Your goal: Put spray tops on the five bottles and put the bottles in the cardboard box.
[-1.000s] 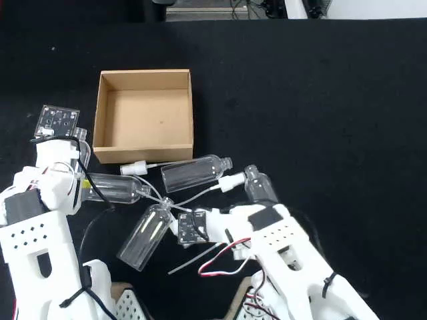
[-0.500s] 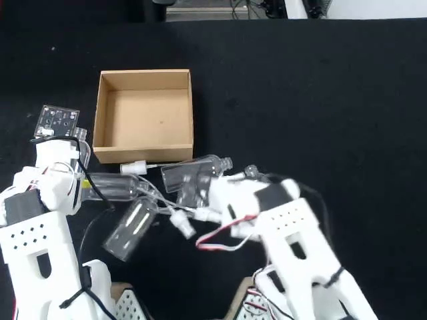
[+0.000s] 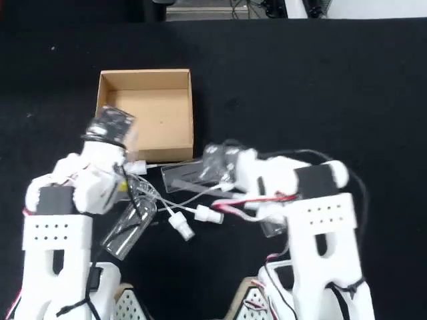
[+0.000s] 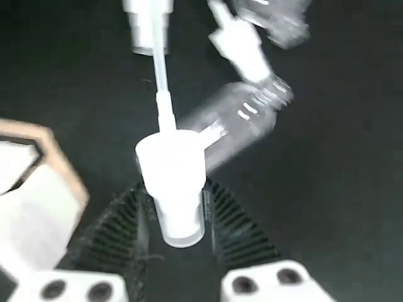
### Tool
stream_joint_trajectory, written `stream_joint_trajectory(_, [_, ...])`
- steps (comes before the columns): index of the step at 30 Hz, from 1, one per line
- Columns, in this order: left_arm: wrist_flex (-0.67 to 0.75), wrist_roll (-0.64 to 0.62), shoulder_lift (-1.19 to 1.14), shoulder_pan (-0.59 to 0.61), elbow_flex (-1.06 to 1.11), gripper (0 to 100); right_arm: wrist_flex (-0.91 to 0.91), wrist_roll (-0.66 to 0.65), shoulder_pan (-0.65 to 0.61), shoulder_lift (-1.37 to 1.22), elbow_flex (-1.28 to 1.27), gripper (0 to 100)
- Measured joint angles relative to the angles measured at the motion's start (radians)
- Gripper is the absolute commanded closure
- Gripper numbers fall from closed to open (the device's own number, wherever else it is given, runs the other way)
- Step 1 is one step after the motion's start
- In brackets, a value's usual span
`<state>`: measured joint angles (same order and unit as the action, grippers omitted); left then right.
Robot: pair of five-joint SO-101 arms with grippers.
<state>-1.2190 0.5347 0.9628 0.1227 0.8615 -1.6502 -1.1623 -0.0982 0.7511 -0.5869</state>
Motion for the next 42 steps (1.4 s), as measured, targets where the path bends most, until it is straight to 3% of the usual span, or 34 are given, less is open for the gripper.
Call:
stream_joint_trajectory(7, [0.0,0.052,0.0,-0.244,0.0,97,-0.037,-0.028,0.218,-0.04,0.13,98.8])
stream_joint_trajectory(12, [0.002,0.358,0.0,-0.425,0.068,97,-0.08,-0.175,0.241,-0.124,0.187,98.8])
stream_joint_trajectory(16, [0.002,0.551,0.0,-0.462,0.095,97,-0.081,-0.327,0.272,-0.15,0.213,98.8])
stream_joint_trajectory(24, [0.034,0.489,0.0,-0.462,0.1,97,-0.081,-0.727,0.474,-0.15,0.25,98.8])
stream_joint_trajectory(26, [0.068,0.466,0.0,-0.462,0.114,97,-0.081,-0.775,0.493,-0.15,0.249,98.8])
stream_joint_trajectory(32, [0.161,0.42,0.0,-0.473,0.164,97,-0.081,-0.798,0.46,-0.15,0.172,98.8])
stream_joint_trajectory(42, [0.17,0.394,-0.002,-0.522,0.196,97,-0.081,-0.689,0.333,-0.15,0.167,98.8])
